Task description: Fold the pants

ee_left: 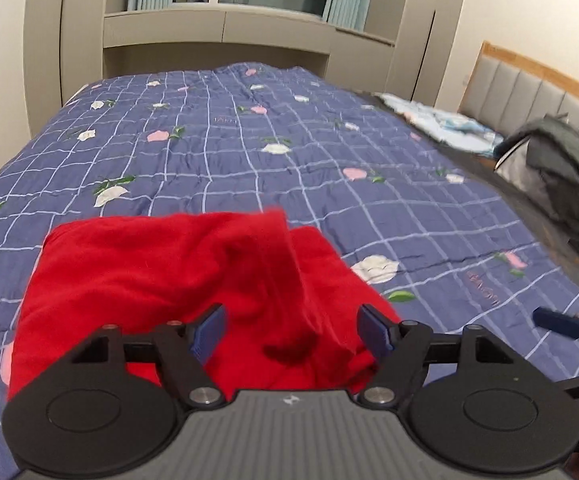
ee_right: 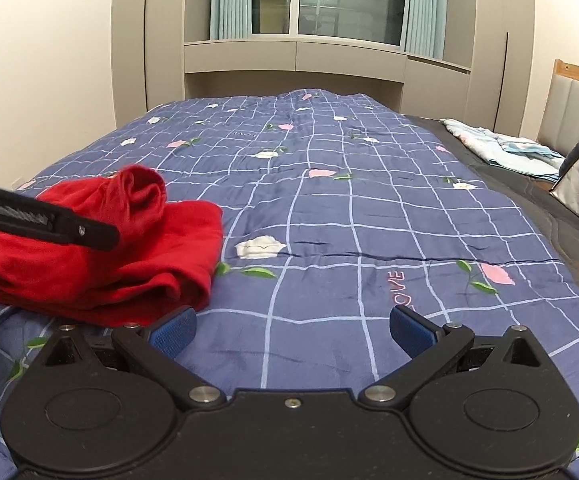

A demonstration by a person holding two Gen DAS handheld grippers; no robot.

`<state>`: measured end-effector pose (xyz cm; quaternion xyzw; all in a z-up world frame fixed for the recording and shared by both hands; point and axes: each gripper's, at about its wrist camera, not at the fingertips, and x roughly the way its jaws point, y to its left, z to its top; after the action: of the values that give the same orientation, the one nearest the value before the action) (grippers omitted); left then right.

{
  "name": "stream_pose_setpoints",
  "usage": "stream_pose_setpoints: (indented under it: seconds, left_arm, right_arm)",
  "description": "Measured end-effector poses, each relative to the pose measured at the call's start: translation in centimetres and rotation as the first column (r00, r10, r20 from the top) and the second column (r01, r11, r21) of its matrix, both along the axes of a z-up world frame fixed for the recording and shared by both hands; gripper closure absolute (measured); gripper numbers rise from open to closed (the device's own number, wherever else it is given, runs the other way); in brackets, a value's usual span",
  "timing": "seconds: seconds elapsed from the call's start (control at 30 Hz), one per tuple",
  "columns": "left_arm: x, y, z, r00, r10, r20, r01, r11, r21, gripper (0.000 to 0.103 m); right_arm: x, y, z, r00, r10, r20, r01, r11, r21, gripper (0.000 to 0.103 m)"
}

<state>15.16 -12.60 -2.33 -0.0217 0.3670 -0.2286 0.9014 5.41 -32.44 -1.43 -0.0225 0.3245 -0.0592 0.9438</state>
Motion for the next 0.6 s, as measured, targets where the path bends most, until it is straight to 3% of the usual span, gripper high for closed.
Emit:
stream_pose_setpoints:
  seconds: [0.1,0.27,0.47,0.6]
  left_arm:
    - [-0.1,0.7,0.3,1.0,-0.003,-0.019,0.002,1.0,-0.006,0.021]
    - [-0.7,3.4,1.3,0.998,0.062,-0.019,-0.063,0.998,-0.029,0.002]
    - [-1.0,8.8,1.4,0.984,0.174,-0.034,-0.174,0.985,0.017,0.001]
    - [-0.3,13.2,0.6,0.946,0.316,-0.068,-0.315,0.949,0.016,0.001]
  right_arm:
    - [0.2,0.0,0.0,1.0,-0.003,-0.005,0.003,1.0,0.0,0.0]
    - [0.3,0.3,-0.3,1.0,0.007,-0.022,-0.007,1.0,-0.006,0.0]
    - [0.6,1.4,-0.5,0.998,0.063,-0.028,-0.062,0.998,0.029,0.0]
    - [2.0,2.4,-0.3,0.988,0.154,-0.024,-0.15,0.981,0.122,0.0]
